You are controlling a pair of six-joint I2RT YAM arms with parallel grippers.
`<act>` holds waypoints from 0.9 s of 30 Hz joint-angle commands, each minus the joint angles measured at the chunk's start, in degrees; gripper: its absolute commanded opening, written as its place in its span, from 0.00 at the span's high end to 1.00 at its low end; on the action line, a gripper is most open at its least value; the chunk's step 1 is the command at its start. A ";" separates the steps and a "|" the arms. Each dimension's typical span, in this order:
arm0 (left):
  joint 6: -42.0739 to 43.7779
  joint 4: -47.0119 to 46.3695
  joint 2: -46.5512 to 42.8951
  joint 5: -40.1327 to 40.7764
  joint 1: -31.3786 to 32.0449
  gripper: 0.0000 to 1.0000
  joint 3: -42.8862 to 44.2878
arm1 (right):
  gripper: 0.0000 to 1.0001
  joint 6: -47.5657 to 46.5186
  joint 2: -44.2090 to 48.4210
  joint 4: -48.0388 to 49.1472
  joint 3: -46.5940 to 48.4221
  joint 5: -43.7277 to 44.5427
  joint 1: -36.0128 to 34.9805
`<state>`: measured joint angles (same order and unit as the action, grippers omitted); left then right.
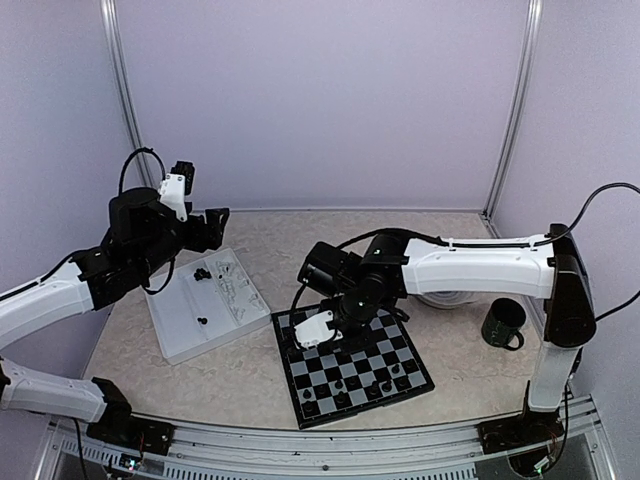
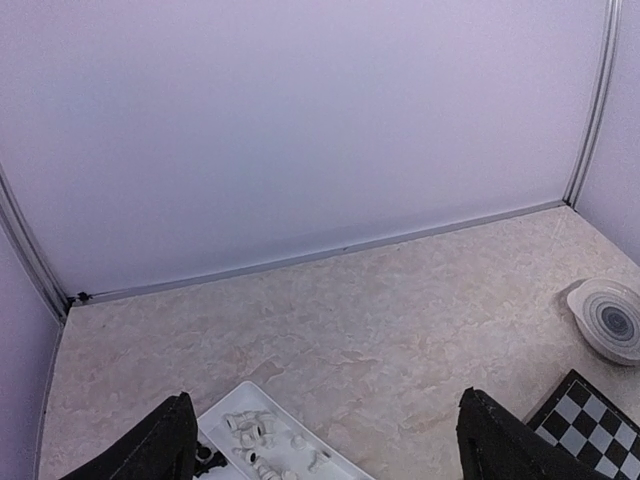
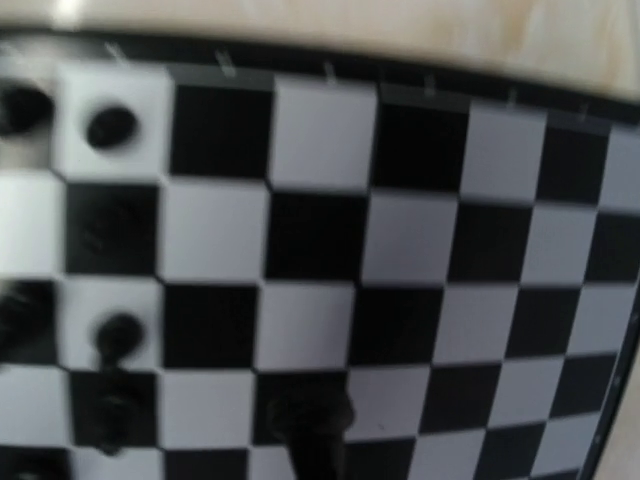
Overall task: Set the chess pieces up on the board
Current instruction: Place the knight on the chessboard.
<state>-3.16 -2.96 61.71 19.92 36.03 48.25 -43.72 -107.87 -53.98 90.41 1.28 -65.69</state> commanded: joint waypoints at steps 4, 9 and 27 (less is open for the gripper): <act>2.98 2.65 1.74 2.69 3.38 0.11 1.68 | 1.00 -1.97 -4.30 -2.06 -0.96 9.69 -0.14; 2.98 3.88 2.59 2.68 3.95 0.12 2.40 | 1.00 -0.93 -7.76 -3.38 0.51 9.66 -0.14; 2.20 7.26 5.23 -0.45 5.69 0.14 3.63 | 0.61 -0.24 -4.13 -5.81 4.71 1.97 2.23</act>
<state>-0.78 2.72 65.95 21.08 40.60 50.11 -44.62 -117.08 -57.58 93.34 7.68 -65.12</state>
